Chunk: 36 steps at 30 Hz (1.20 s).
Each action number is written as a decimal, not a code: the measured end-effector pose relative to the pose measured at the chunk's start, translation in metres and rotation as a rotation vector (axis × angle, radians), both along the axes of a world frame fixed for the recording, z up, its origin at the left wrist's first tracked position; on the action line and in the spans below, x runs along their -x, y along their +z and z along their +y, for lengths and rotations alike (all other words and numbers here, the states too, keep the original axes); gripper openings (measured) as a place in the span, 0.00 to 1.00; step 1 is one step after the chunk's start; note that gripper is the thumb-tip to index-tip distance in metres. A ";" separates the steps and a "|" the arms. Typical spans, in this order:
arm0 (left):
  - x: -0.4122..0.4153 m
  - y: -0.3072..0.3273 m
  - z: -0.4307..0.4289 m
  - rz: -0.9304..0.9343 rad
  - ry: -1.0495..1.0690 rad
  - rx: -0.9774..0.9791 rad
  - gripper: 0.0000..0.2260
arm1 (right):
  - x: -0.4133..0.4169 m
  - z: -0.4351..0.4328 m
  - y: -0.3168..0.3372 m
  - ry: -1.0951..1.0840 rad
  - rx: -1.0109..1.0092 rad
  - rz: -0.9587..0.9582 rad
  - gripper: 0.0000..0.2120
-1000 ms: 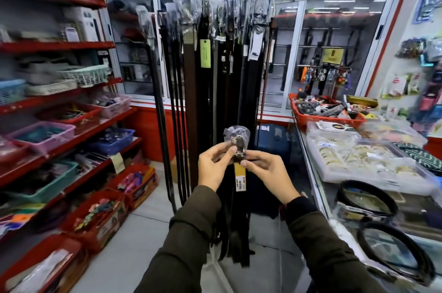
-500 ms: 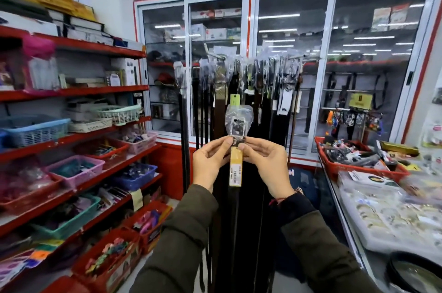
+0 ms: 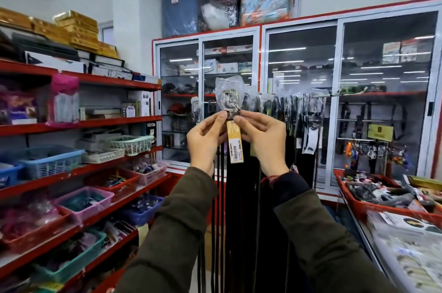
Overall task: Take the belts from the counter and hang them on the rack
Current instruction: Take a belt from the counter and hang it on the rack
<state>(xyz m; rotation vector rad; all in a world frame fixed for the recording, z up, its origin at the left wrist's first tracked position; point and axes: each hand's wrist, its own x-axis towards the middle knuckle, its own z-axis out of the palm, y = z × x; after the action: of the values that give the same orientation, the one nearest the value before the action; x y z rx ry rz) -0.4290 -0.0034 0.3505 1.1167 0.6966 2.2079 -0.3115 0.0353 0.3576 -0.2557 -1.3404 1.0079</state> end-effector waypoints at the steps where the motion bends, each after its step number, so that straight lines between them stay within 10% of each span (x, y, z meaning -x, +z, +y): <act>1: 0.001 0.005 0.000 0.004 0.000 -0.006 0.06 | 0.002 0.000 0.004 -0.004 -0.005 0.006 0.11; 23: 0.008 0.014 0.024 -0.036 -0.119 0.147 0.13 | 0.010 0.015 0.006 -0.149 0.081 -0.040 0.12; 36: -0.058 -0.091 0.021 0.829 0.977 0.084 0.20 | -0.061 0.017 -0.088 -0.760 -0.297 -0.576 0.16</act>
<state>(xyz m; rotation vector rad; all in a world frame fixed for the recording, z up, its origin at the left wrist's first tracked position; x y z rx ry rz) -0.3714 0.0178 0.2596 1.9447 2.0050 2.2943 -0.2500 0.0527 0.2701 -0.7993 -1.6838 0.0805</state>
